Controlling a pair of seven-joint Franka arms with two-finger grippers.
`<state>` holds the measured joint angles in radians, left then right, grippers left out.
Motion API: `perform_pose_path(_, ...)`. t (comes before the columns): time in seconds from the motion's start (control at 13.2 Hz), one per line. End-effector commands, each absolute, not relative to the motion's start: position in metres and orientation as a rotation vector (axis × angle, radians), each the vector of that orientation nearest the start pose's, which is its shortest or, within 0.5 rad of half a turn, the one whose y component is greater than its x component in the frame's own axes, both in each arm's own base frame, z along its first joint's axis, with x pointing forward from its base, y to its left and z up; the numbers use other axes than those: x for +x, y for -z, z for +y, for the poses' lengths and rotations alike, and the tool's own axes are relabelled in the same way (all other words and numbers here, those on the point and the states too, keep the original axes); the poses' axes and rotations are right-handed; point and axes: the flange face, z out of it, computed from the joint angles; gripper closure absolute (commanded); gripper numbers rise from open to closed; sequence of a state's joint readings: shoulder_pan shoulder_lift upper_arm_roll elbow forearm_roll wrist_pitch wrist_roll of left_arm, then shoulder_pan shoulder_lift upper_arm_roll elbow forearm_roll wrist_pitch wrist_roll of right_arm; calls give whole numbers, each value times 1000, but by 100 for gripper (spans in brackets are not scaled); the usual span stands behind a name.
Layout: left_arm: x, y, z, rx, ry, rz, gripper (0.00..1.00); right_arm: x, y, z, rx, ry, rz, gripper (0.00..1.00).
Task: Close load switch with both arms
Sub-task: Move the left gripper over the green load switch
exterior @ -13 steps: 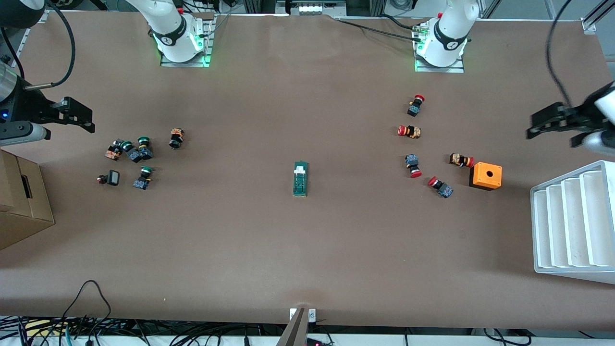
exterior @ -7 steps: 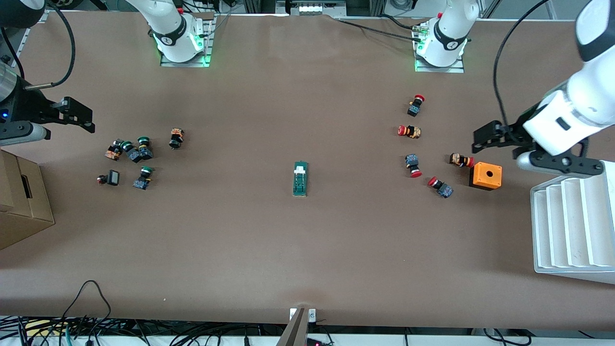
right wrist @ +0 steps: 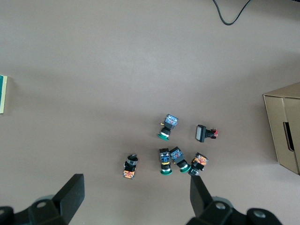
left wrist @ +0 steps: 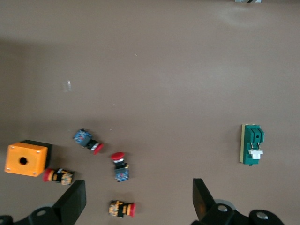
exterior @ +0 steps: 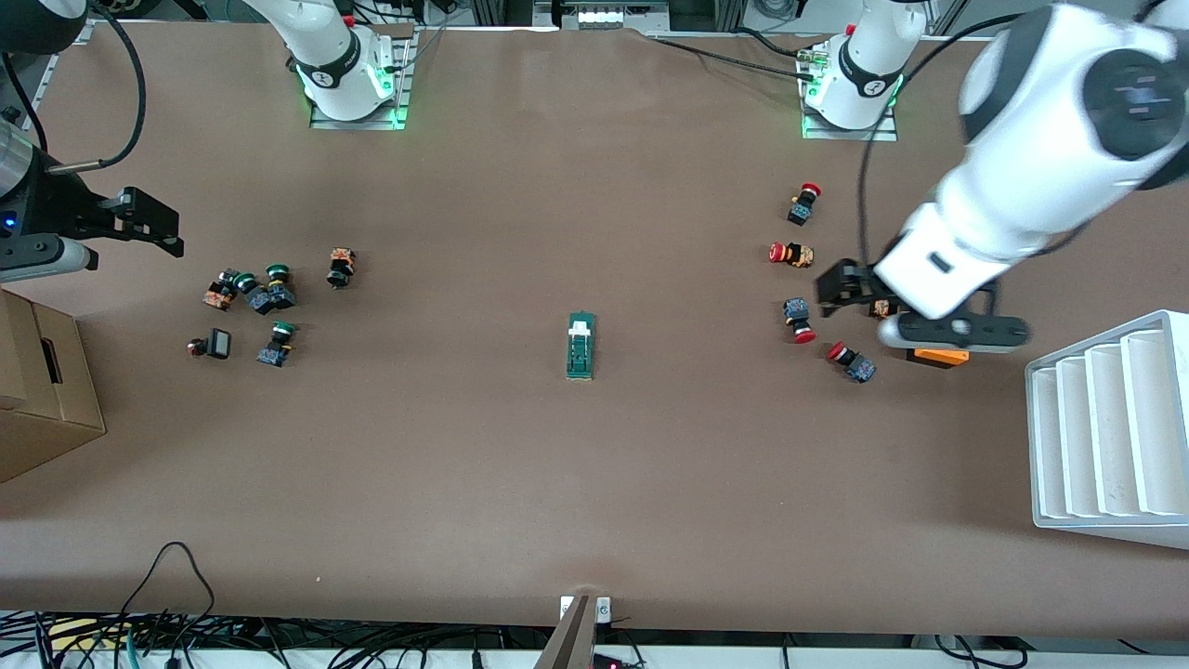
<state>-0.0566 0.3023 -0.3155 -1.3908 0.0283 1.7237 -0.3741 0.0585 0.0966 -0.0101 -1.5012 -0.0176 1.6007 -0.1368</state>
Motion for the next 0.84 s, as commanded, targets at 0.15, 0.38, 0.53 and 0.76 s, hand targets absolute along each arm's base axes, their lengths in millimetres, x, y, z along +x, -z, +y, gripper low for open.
perform_pose_path(0.15,613,-515,-262,-3222,73,-168,0,587,-611,27,-3153,8,-299,0)
perform_pose_path(0.38,604,-477,-306,-3189,162,-215,0,586,-610,27,-3153,6,-299,0)
perform_pose_path(0.53,601,-459,-331,-3192,176,-237,0,587,-610,27,-3153,3,-299,0)
perform_pose_path(0.76,597,-429,-349,-3205,285,-249,0,587,-610,27,-3153,3,-299,0)
